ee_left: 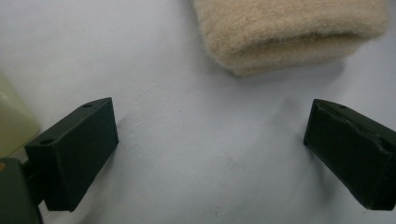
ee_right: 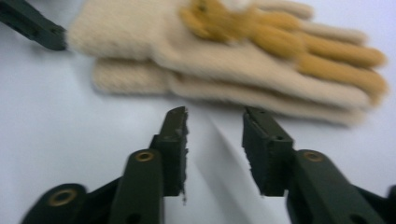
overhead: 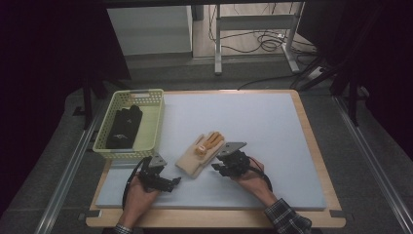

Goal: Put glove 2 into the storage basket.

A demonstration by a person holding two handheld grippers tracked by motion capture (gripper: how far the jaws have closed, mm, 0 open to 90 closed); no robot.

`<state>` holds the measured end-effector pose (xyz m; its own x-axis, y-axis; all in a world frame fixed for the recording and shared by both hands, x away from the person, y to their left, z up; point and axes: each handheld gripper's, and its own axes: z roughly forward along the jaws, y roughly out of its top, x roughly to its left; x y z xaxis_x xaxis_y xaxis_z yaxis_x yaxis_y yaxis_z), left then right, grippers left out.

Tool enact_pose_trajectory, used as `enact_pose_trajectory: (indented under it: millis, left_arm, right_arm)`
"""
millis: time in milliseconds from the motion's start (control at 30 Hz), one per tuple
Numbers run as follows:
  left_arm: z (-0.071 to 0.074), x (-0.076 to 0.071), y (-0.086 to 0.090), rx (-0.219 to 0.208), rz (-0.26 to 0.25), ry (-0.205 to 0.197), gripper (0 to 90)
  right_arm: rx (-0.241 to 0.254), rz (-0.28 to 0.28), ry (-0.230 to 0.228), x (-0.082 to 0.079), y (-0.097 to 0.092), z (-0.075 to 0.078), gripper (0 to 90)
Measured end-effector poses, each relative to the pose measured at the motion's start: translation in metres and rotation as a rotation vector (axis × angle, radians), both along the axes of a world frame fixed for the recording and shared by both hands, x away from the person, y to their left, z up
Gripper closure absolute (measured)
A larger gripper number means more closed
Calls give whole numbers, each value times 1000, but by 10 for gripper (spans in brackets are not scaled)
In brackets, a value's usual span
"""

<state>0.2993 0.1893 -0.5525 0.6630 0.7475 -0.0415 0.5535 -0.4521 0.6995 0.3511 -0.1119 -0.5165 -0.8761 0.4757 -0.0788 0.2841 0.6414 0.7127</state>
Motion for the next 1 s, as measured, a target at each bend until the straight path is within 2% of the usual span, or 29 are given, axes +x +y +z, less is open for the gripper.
enact_pose_trajectory:
  millis: [300,433,733,1000]
  left_arm:
    - [0,0,0,0,0,0,29]
    - [0,0,0,0,0,0,29]
    - [0,0,0,1,1,-1,29]
    - [0,0,0,0,0,0,29]
  right_arm:
    - [15,-93,-16,2,-40,7,346]
    - [18,-132,-23,2,-58,10,284]
    - [29,-241,-13,2,-99,7,196]
    - [11,-299,-7,1,-120,-5,125]
